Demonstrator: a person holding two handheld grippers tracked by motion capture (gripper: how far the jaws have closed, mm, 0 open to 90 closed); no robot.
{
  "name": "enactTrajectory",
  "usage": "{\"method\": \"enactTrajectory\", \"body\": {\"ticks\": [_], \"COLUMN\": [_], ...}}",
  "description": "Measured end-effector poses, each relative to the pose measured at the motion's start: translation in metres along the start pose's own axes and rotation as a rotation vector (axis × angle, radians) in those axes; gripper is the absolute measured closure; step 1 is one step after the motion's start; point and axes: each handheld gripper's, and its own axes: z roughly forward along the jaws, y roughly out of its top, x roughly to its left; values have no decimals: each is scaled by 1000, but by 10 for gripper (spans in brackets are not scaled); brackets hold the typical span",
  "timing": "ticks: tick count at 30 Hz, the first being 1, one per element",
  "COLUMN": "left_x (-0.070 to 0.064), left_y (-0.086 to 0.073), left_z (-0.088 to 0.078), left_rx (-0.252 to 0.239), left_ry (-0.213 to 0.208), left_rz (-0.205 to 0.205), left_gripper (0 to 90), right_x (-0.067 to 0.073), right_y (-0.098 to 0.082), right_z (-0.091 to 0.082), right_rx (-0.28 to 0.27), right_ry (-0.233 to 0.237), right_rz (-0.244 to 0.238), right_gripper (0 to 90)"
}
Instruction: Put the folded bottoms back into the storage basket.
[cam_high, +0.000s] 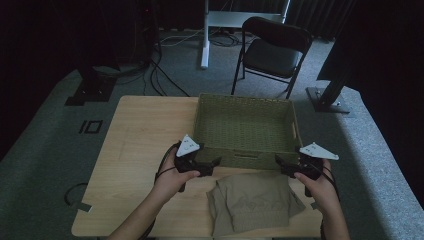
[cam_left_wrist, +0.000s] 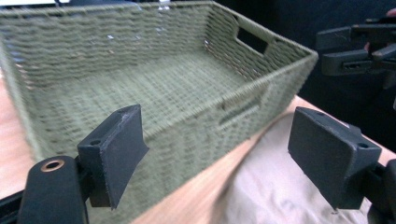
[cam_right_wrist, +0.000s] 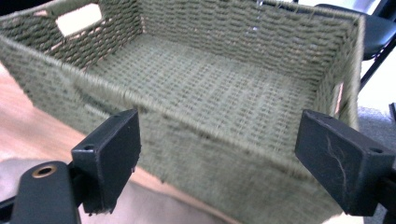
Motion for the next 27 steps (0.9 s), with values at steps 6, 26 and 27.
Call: {"method": "enactTrajectory", "body": {"ticks": [6, 26, 27], "left_x": [-6, -16, -17], "left_y": [-12, -62, -64], "left_z": [4, 23, 23], "left_rx": [18, 147, 154], "left_ry": [-5, -6, -9], "left_rz": [7, -14, -20], "left_gripper": [194, 194, 194], "right_x": [5, 0, 0], "right_y": [-13, -72, -75], "right_z": [-4, 12, 13], "right_rx": [7, 150, 162], "right_ry": [21, 34, 28], "right_rz": [0, 7, 9], "right_gripper": [139, 135, 135]}}
